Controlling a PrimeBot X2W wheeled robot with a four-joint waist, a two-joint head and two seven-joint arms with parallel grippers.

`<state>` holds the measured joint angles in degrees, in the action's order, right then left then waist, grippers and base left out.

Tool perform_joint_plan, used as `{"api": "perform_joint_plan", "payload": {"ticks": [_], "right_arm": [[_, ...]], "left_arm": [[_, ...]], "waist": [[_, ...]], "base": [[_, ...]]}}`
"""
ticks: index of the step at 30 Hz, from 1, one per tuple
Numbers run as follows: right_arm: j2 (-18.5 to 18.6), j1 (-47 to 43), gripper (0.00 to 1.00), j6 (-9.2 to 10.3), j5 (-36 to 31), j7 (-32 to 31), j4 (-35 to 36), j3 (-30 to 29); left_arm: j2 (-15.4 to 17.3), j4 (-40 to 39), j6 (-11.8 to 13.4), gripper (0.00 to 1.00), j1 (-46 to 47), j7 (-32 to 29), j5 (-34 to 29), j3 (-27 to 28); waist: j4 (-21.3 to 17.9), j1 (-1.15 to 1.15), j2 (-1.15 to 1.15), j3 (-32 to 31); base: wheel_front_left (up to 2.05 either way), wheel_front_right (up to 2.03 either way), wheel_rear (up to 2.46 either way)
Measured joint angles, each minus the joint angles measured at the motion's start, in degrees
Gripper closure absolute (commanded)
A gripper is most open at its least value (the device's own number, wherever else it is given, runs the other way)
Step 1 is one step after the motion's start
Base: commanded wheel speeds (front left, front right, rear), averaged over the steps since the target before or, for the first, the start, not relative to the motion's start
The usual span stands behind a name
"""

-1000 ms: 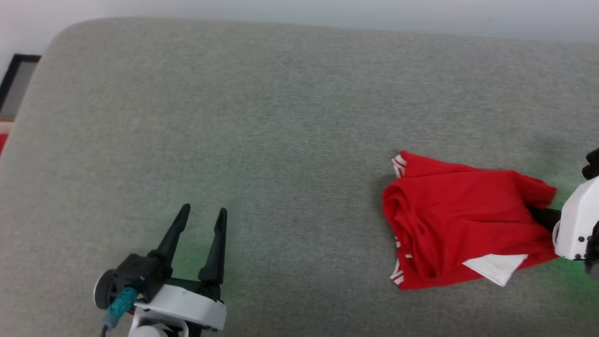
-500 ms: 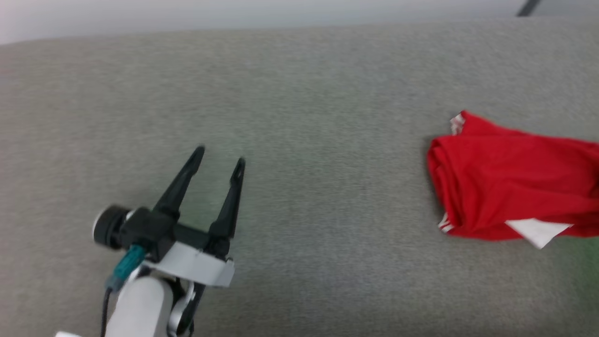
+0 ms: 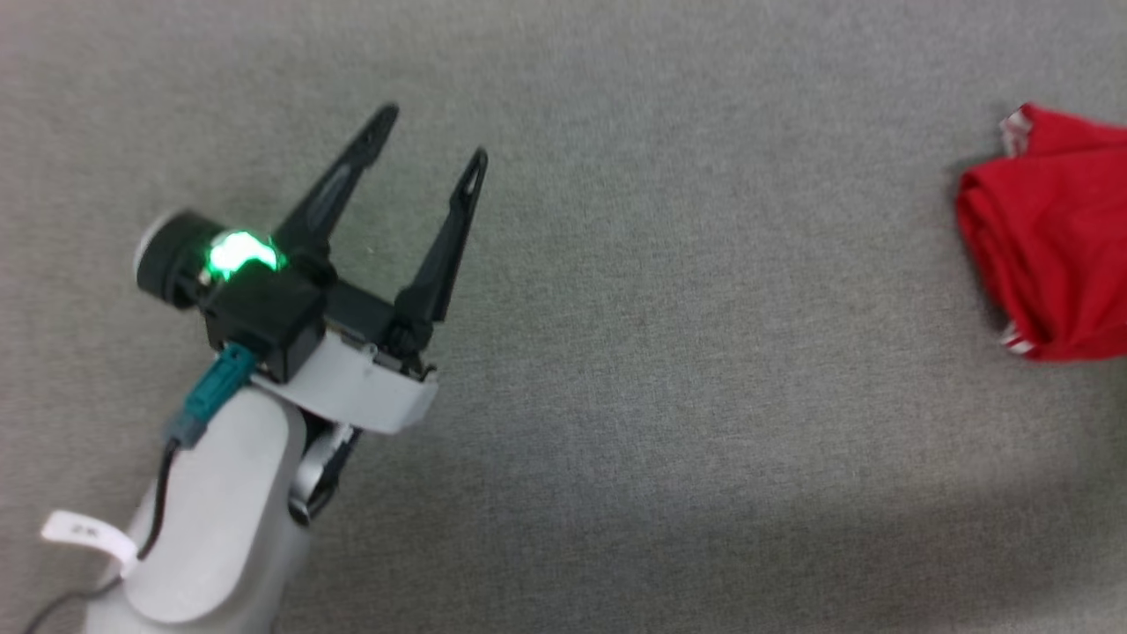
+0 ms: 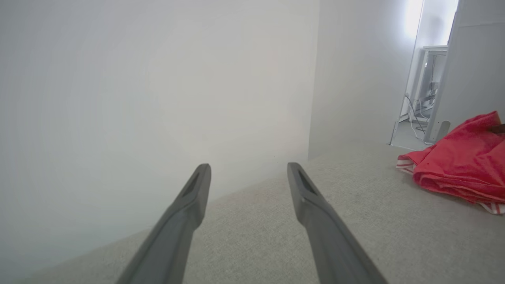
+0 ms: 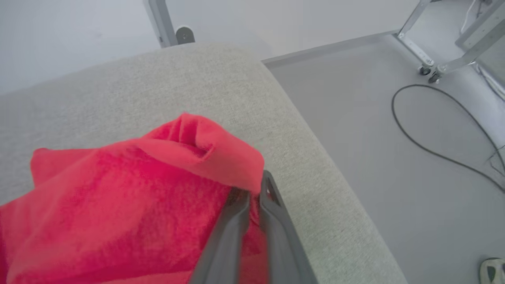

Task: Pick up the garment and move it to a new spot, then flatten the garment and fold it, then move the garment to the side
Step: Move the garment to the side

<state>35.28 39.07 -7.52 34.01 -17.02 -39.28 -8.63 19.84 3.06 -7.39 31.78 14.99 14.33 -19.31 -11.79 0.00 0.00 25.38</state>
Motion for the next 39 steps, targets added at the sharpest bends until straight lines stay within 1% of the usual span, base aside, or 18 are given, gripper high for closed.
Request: {"api": "perform_joint_plan", "payload": {"ticks": [3,5,7,13,16,20,24,29,31,32,33,39], "right_arm": [[0.3,3.9,1.00,0.00,-4.1,2.8,-3.2,-1.0],[-0.2,7.0,1.00,0.00,-5.6,5.2,-6.0,-3.1],[-0.6,9.5,1.00,0.00,-8.3,7.2,-8.8,-3.9],[-1.6,14.8,1.00,0.00,-15.5,13.4,-18.0,-6.4],[-2.0,17.7,1.00,0.00,-17.5,17.1,-21.3,-8.0],[-1.5,20.4,1.00,0.00,-21.6,19.9,-26.2,-9.4],[0.6,21.7,1.00,0.00,-27.1,23.0,-30.9,-12.5],[-0.3,23.6,1.00,0.00,-30.6,24.4,-33.0,-16.5],[-0.7,23.7,0.53,0.00,-31.9,25.3,-33.4,-17.5],[-0.8,23.8,0.10,0.00,-32.4,25.9,-33.5,-18.0],[-0.9,23.8,0.00,0.00,-33.1,26.4,-33.6,-18.2],[-0.9,23.8,0.00,0.00,-36.2,27.6,-33.9,-19.7]], "left_arm": [[0.9,-0.1,0.0,0.00,2.5,0.0,-0.2,-1.0],[1.4,-0.3,0.0,0.00,3.9,0.0,-0.3,-1.3],[1.9,-0.2,0.0,0.00,5.0,0.0,-0.6,-2.4],[2.5,0.2,0.0,0.00,7.7,0.0,-0.9,-4.3],[2.8,0.3,0.0,0.00,8.0,0.0,-0.7,-4.8],[3.6,0.3,0.0,0.00,8.9,0.0,-0.7,-4.7],[4.2,0.1,0.1,0.00,9.0,-0.2,-0.7,-4.8],[4.9,-0.6,0.4,0.00,9.0,-0.4,-0.7,-4.5],[4.9,-0.7,0.7,0.00,9.0,-0.4,-0.7,-4.6],[4.9,-0.7,0.7,0.00,9.0,-0.4,-0.7,-4.6],[4.9,-0.6,0.8,0.00,9.0,-0.4,-0.7,-4.7],[3.9,0.3,1.0,0.00,9.0,-0.4,0.2,-4.8]], "waist": [[-0.4,0.00,0.00,2.0],[-0.7,0.00,0.00,3.2],[-1.0,0.00,0.00,4.4],[-1.5,0.00,0.00,7.1],[-1.3,0.00,0.00,8.0],[-0.8,0.00,0.00,9.1],[-0.2,0.00,0.00,10.1],[0.1,0.00,0.00,11.0],[0.0,0.00,0.00,11.0],[0.1,0.00,0.00,10.9],[0.1,0.00,0.00,10.8],[0.5,0.00,0.00,9.6]], "base": [[0.00,0.00,0.00],[0.00,0.00,0.00],[0.00,0.00,0.00],[0.00,0.00,0.00],[0.00,0.00,0.00],[0.00,0.00,0.00],[0.00,0.00,0.00],[0.00,0.00,0.00],[0.00,0.00,0.00],[0.00,0.00,0.00],[0.00,0.00,0.00],[0.00,0.00,0.00]]}}
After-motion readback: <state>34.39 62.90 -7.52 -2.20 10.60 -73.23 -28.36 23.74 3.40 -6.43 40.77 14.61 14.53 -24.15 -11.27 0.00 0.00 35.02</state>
